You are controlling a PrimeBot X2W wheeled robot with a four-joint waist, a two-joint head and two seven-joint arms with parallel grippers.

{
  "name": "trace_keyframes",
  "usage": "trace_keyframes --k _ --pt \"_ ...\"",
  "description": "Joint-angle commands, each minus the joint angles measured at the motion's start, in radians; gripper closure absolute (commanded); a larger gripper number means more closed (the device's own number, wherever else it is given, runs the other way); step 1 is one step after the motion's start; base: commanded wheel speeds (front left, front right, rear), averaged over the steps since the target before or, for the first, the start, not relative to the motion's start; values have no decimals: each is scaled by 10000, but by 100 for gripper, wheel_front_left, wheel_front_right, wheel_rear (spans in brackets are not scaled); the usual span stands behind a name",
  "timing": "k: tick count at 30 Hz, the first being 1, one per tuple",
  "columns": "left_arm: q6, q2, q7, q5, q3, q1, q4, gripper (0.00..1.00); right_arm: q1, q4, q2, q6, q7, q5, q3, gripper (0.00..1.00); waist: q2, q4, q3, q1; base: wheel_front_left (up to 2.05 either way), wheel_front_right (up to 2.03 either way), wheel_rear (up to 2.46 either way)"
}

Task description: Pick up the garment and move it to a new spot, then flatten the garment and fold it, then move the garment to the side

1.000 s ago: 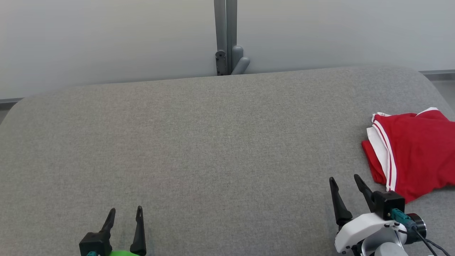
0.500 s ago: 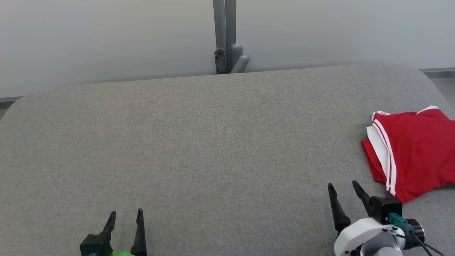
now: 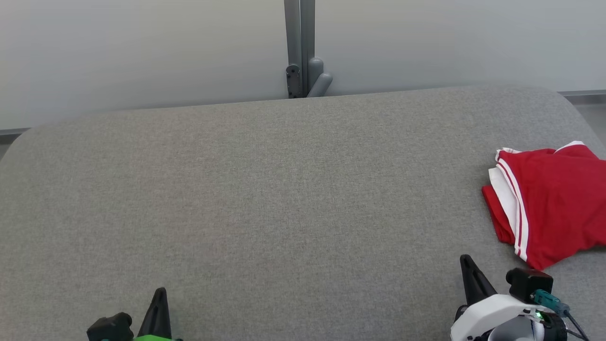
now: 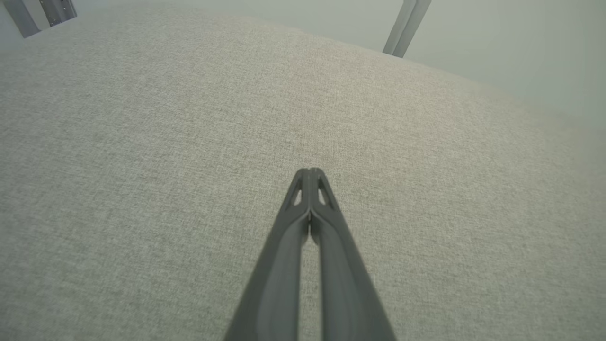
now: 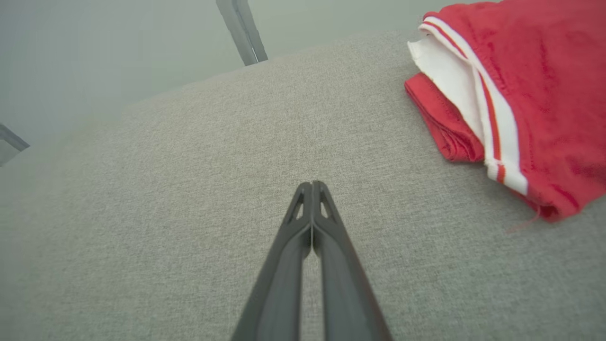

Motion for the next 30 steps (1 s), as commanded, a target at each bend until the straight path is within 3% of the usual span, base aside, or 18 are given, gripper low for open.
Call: trace_keyframes --k 1,18,30 --pt "-62 24 83 -515 92 -265 -258 100 -228 -269 -27 -1 98 556 -76 100 0 2 1 0 0 0 0" --pt "-218 41 837 -3674 367 -560 -745 100 -310 -830 -48 -4 877 3826 -336 100 0 18 12 0 0 0 0" --pt "-294 50 1237 -5202 523 -722 -946 100 -384 -1077 -58 -5 1279 5418 -486 100 0 26 18 0 0 0 0"
